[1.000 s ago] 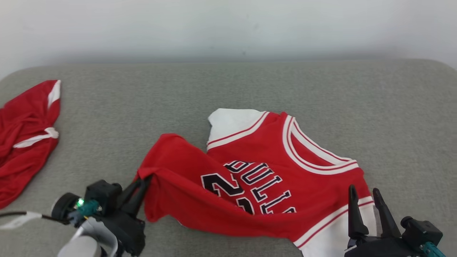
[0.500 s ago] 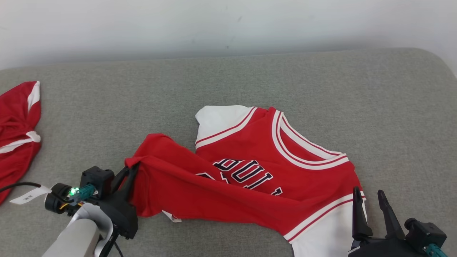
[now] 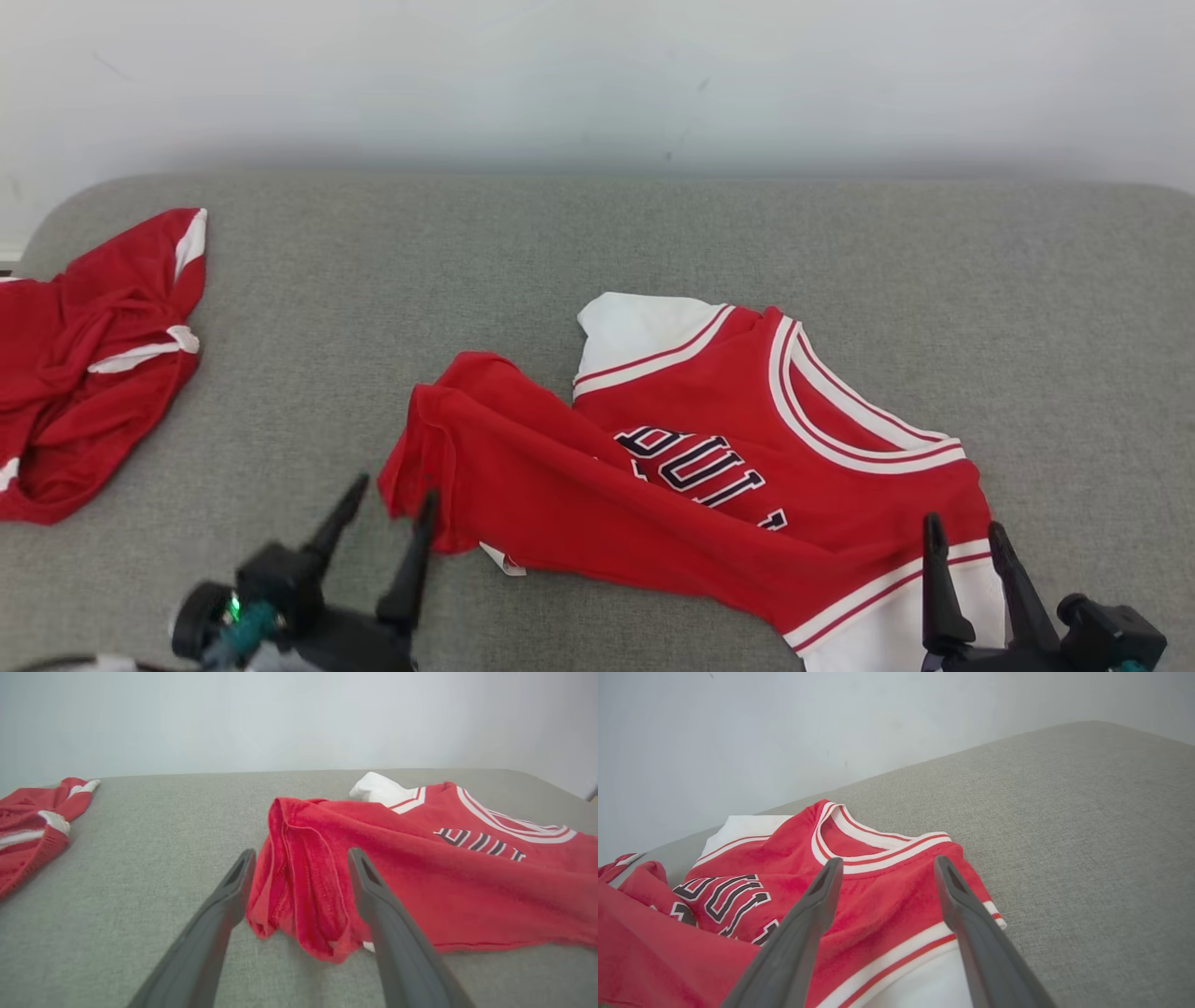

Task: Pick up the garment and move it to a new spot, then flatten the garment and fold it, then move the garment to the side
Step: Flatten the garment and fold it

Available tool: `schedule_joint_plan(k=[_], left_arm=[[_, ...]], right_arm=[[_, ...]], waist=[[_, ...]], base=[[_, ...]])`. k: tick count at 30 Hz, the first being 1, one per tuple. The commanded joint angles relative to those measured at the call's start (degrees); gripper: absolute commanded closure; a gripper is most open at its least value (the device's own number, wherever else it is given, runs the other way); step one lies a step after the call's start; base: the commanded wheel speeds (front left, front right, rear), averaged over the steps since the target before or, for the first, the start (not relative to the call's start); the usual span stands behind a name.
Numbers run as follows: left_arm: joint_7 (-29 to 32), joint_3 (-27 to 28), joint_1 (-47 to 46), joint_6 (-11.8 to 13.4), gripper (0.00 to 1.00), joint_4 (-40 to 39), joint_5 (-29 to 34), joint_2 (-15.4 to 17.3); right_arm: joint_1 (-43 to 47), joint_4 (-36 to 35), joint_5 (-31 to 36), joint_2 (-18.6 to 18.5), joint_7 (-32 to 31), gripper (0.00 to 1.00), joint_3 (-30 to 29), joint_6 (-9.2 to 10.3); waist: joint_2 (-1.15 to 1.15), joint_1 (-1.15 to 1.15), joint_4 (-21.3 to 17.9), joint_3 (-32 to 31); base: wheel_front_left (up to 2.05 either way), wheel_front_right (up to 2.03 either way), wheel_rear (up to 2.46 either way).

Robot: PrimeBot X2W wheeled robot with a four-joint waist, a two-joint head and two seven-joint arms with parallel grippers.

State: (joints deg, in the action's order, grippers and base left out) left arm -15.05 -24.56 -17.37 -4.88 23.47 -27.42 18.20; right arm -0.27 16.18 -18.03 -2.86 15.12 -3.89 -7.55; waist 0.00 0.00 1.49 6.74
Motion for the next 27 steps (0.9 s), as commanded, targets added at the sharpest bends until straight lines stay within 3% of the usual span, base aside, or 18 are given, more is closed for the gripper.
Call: schedule_joint_plan(k=[1,13,20,27], left_arm=[[-0.2,0.2,1.9,0.3,0.0,-0.7,0.7,-0.4],[-0.2,-2.5,10.4,-0.4,0.0,-3.1,7.7,-3.2],[-0.2,-1.2,9.7,-0.8,0.0,-3.2,9.8,-2.0],[-0.2,-0.5,9.0,-1.1,0.0,-2.3,11.1,-1.8]], right_arm=[[0.7,0.1,0.0,0.0,0.0,0.0,0.0,0.14],[6.8,0.4,5.6,0.0,0.0,0.0,-2.6,0.14],[11.9,-0.5,8.6,0.0,0.0,0.0,-4.2,0.14],[10.9,1.3,7.6,0.0,0.0,0.0,-3.9,0.14]], waist=[[0.0,0.0,0.7,-0.7],[0.0,0.0,0.6,-3.2],[0.0,0.0,-1.2,-2.2],[0.0,0.0,-2.8,-0.4]], base=[[0.0,0.0,0.0],[0.0,0.0,0.0],[0.0,0.0,0.0],[0.0,0.0,0.0]])
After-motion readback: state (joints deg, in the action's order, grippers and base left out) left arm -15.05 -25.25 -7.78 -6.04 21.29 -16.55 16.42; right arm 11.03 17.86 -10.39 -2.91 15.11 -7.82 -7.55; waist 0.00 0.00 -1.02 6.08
